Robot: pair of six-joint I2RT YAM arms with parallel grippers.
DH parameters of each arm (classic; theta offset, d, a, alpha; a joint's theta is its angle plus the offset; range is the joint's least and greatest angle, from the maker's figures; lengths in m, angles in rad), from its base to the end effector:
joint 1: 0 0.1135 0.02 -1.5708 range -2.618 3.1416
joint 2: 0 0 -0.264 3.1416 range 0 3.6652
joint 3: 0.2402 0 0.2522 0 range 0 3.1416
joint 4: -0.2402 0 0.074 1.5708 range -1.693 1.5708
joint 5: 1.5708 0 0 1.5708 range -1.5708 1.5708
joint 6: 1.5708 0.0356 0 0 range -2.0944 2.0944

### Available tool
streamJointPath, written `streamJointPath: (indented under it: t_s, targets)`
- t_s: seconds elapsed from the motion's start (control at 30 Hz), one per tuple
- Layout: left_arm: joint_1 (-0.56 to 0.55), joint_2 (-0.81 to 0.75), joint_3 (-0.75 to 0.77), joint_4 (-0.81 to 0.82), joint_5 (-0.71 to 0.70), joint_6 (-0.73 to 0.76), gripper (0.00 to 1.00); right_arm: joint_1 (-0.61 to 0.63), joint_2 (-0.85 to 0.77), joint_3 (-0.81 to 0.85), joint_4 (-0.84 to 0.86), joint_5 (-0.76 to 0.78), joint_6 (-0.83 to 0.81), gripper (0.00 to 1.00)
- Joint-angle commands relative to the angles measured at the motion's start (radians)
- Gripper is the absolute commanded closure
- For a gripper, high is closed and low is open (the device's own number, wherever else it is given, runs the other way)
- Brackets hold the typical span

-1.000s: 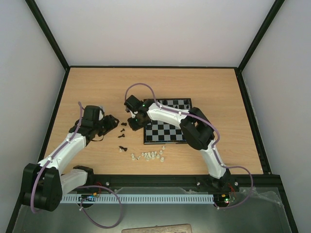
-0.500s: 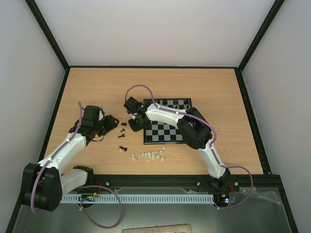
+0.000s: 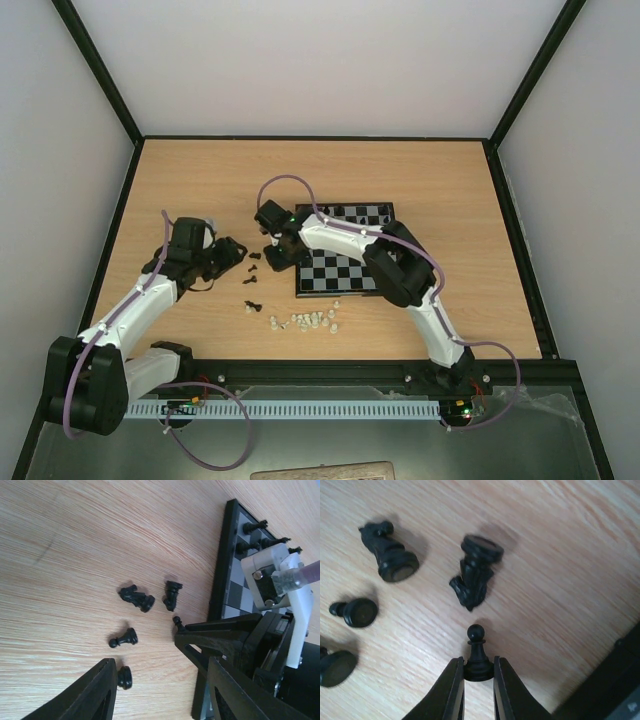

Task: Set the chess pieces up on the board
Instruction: Pick up the chess piece at the center of the board, then place the chess piece on the chessboard.

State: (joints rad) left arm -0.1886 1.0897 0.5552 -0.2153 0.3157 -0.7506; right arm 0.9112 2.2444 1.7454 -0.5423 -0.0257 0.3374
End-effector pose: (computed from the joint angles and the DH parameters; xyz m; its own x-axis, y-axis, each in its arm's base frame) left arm 0.2122 -0.0518 0.2009 -0.7633 -0.5144 -0.3909 -0.1630 0.7388 -0.6539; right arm 0.2958 0.3829 0.1607 -0.7632 -0.4442 -0.4693 -0.5779 0.7942 0.1881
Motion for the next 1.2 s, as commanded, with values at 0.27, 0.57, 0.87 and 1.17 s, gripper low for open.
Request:
streamJointPath:
  t_s: [0.27,0.57,0.87,1.17]
  targets:
    - [0.009,0.096,0.026,0.144,0.568,0.037,0.39,0.004,-0.412,-0.388,0.169,-0.113,-0.087,0.91]
    - [0.005,0.129,0.032,0.227,0.783,-0.044,0.39,0.005,-0.644,-0.583,0.291,-0.185,-0.138,0.9]
    - [-0.026,0.151,0.029,0.246,0.801,-0.065,0.39,0.007,-0.622,-0.545,0.305,-0.233,-0.153,0.9]
    - [-0.029,0.19,0.02,0.255,0.793,-0.054,0.54,0.019,-0.586,-0.502,0.292,-0.258,-0.159,0.9]
